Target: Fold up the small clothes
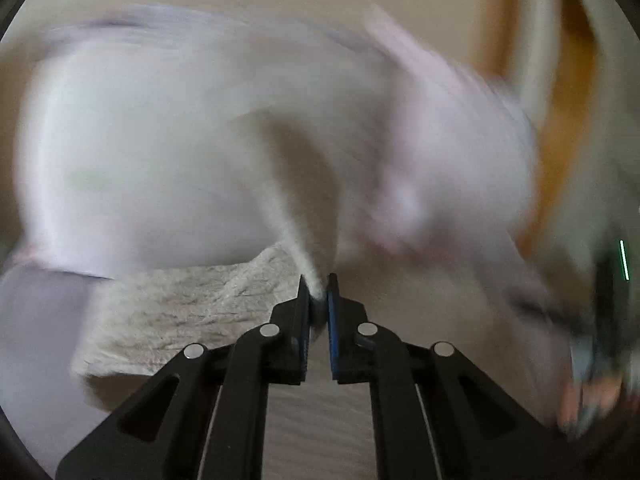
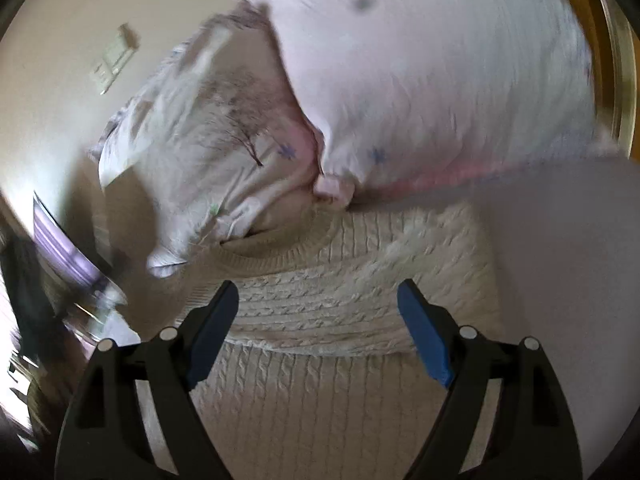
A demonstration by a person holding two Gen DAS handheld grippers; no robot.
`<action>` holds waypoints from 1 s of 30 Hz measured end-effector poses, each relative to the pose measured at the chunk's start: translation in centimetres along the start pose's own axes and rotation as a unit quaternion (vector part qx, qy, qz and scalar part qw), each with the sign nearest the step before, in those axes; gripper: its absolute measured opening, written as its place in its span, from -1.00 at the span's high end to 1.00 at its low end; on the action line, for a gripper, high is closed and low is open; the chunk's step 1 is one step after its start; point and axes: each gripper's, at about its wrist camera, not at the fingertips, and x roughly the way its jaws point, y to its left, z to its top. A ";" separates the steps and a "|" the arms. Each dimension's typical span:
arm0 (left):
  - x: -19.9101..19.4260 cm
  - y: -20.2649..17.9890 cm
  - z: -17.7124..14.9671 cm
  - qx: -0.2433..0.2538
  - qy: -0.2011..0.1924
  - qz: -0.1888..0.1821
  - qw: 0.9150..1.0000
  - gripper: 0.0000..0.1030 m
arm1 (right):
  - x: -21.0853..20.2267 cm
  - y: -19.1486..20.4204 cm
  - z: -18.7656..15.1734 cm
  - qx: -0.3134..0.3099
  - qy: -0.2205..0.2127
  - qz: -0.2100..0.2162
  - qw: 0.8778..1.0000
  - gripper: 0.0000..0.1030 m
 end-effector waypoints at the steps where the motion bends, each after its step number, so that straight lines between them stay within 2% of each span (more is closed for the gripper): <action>1: 2.3 -2.9 -1.4 0.034 0.044 -0.023 0.998 0.85 | 0.6 -0.8 0.1 0.020 0.012 0.007 1.000 -0.56; 3: 3.6 -4.3 -3.3 0.047 0.081 -0.040 0.995 0.85 | 1.6 -3.1 0.1 0.071 0.041 0.021 0.996 -0.38; 4: 3.0 -3.6 -3.9 0.036 0.081 -0.039 0.995 0.85 | 1.9 -4.6 0.1 0.100 0.053 0.030 0.993 -0.19; 6: 1.3 -1.1 -4.5 0.010 0.071 -0.022 0.997 0.85 | 2.4 -6.2 -0.1 0.127 0.066 0.033 0.989 -0.04; 8: -1.1 1.8 -5.2 -0.019 0.060 0.008 0.998 0.85 | 3.1 -7.5 -0.3 0.151 0.082 0.017 0.985 0.18; 13: -6.0 7.5 -7.4 -0.064 0.055 0.052 0.995 0.85 | 3.0 -8.4 -1.5 0.163 0.094 -0.002 0.982 0.23; 18: -7.7 8.9 -8.4 -0.085 0.051 0.053 0.994 0.85 | 2.7 -6.9 -3.4 0.118 0.125 -0.040 0.984 0.21; 20: -7.4 9.0 -8.4 -0.088 0.051 0.049 0.994 0.85 | 3.3 -6.6 -4.4 0.108 0.138 -0.041 0.984 0.27; 21: -7.3 8.9 -8.5 -0.089 0.052 0.046 0.994 0.85 | 3.1 -6.3 -4.6 0.097 0.131 -0.045 0.986 0.40; 22: -7.4 8.9 -8.6 -0.091 0.054 0.041 0.994 0.85 | 3.2 -5.9 -4.8 0.084 0.132 -0.047 0.987 0.86; 23: -7.4 8.9 -8.7 -0.092 0.055 0.038 0.993 0.85 | 3.6 -5.4 -5.2 0.073 0.141 -0.037 0.987 0.88; 25: -7.3 8.8 -8.9 -0.091 0.059 0.036 0.993 0.85 | 3.3 -4.5 -5.0 0.051 0.128 -0.039 0.990 0.89; 29: -7.2 8.9 -9.0 -0.093 0.064 0.039 0.993 0.81 | 0.3 -2.6 -0.8 0.021 0.020 -0.028 0.999 0.90; 30: -7.2 8.9 -9.1 -0.094 0.065 0.040 0.993 0.79 | 0.4 -2.4 0.4 0.016 0.002 -0.040 0.999 0.89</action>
